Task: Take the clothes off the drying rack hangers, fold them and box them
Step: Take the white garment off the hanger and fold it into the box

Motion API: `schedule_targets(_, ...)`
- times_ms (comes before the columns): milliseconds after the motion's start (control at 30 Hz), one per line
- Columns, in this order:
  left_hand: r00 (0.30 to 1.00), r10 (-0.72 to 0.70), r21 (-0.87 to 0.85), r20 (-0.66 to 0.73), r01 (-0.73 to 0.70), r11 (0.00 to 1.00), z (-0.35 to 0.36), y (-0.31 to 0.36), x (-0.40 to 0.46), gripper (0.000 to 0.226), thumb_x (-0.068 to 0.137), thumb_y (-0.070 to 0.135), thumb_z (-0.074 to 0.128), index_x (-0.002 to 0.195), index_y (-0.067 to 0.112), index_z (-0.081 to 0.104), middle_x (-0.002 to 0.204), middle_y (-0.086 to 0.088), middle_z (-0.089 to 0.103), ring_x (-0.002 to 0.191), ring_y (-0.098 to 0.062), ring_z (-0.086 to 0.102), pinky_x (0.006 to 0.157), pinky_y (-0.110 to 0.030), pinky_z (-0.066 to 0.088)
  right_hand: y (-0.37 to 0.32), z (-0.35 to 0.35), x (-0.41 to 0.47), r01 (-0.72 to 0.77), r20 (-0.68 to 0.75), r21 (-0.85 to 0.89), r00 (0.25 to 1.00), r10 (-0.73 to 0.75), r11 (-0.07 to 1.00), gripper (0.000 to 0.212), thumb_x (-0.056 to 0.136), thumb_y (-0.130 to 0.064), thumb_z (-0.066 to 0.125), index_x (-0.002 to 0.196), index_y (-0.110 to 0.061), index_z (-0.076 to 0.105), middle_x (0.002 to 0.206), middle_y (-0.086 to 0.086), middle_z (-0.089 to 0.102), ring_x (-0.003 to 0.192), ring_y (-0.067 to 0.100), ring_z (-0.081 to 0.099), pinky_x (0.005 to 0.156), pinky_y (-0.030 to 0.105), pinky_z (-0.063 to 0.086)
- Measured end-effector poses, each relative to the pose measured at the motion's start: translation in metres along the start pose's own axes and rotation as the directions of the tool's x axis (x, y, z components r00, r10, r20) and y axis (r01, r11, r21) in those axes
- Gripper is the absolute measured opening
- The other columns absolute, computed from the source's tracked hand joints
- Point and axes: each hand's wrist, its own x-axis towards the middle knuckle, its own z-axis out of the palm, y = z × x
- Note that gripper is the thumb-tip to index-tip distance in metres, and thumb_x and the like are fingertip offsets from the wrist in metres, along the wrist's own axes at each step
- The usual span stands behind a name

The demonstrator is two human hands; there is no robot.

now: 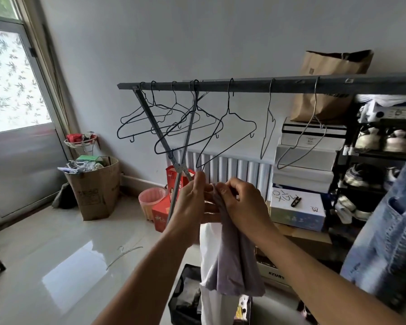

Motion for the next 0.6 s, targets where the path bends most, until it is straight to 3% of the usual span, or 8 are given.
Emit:
schedule_targets(100,0.999,-0.036,-0.044,0.037,0.038,0.998,-0.001,0.0,-0.003,0.063,0.1,0.054,0.03,0.097,0.001,0.063,0.073,-0.011,0.072,0.068,-0.025,0.072,0.058,-0.035,0.059,0.0,-0.003,-0.003,0.02,0.06,-0.032,0.998,-0.018,0.999,0.032,0.091,-0.054,0.053,0.09,-0.022,0.059,0.078,-0.008,0.063,0.069,0.006,0.058,0.057,0.02,0.037)
schedule_targets(167,0.999,-0.032,-0.054,0.044,0.034,0.998,-0.002,-0.001,-0.004,0.055,0.101,0.049,0.034,0.099,0.002,0.063,0.074,-0.011,0.072,0.07,-0.024,0.072,0.058,-0.034,0.059,0.003,-0.005,-0.001,0.031,0.091,-0.011,0.995,-0.03,0.999,0.024,0.092,-0.046,0.058,0.092,-0.022,0.06,0.08,-0.007,0.064,0.073,0.008,0.061,0.061,0.023,0.043)
schedule_targets(233,0.996,0.088,0.165,0.016,-0.09,0.982,-0.009,-0.004,0.0,0.039,0.098,0.043,0.046,0.101,0.008,0.065,0.083,-0.008,0.068,0.078,-0.023,0.068,0.06,-0.029,0.056,0.008,-0.009,0.002,0.02,0.127,0.062,0.992,-0.028,0.998,0.015,0.094,-0.038,0.058,0.093,-0.023,0.063,0.083,-0.008,0.065,0.079,0.01,0.063,0.071,0.033,0.052)
schedule_targets(333,0.927,0.347,0.662,0.141,-0.349,0.663,-0.031,-0.006,0.019,0.05,0.079,0.051,0.069,0.123,0.029,0.06,0.122,0.003,0.05,0.114,-0.012,0.048,0.09,-0.027,0.044,0.008,-0.024,0.009,0.031,0.193,0.193,0.979,-0.069,0.981,0.008,0.095,-0.026,0.059,0.093,-0.026,0.067,0.085,-0.008,0.067,0.082,0.009,0.064,0.077,0.029,0.053)
schedule_targets(400,0.91,0.274,0.726,0.313,-0.415,0.549,-0.035,0.001,0.03,0.071,0.071,0.058,0.075,0.133,0.031,0.054,0.137,0.007,0.04,0.126,-0.007,0.033,0.103,-0.03,0.035,0.005,-0.037,0.013,0.018,0.263,0.329,0.958,-0.111,0.944,0.011,0.095,-0.012,0.058,0.096,-0.016,0.068,0.09,0.003,0.07,0.087,0.012,0.065,0.079,0.021,0.05)
schedule_targets(433,0.894,0.238,0.714,0.379,-0.446,0.539,-0.033,0.008,0.032,0.071,0.067,0.061,0.073,0.127,0.025,0.06,0.133,0.006,0.046,0.121,-0.006,0.037,0.101,-0.03,0.038,0.004,-0.043,0.014,-0.004,0.288,0.386,0.95,-0.117,0.922,0.012,0.095,-0.007,0.056,0.099,-0.01,0.068,0.094,0.01,0.071,0.092,0.017,0.066,0.083,0.023,0.05)
schedule_targets(500,0.873,0.225,0.644,0.432,-0.474,0.601,-0.026,0.02,0.037,0.053,0.067,0.054,0.069,0.096,0.01,0.069,0.098,-0.002,0.061,0.089,-0.014,0.053,0.077,-0.033,0.048,0.003,-0.052,0.017,-0.045,0.288,0.473,0.952,-0.106,0.88,0.014,0.095,-0.005,0.055,0.104,-0.004,0.066,0.101,0.015,0.071,0.096,0.023,0.067,0.09,0.03,0.051)
schedule_targets(600,0.87,0.287,0.592,0.401,-0.485,0.643,-0.014,0.032,0.044,0.039,0.073,0.04,0.07,0.068,0.005,0.055,0.061,0.002,0.044,0.058,-0.009,0.039,0.054,-0.029,0.033,0.004,-0.06,0.017,-0.062,0.213,0.534,0.975,-0.063,0.843,0.015,0.096,-0.007,0.055,0.105,-0.005,0.067,0.101,0.014,0.071,0.092,0.017,0.067,0.085,0.027,0.053)
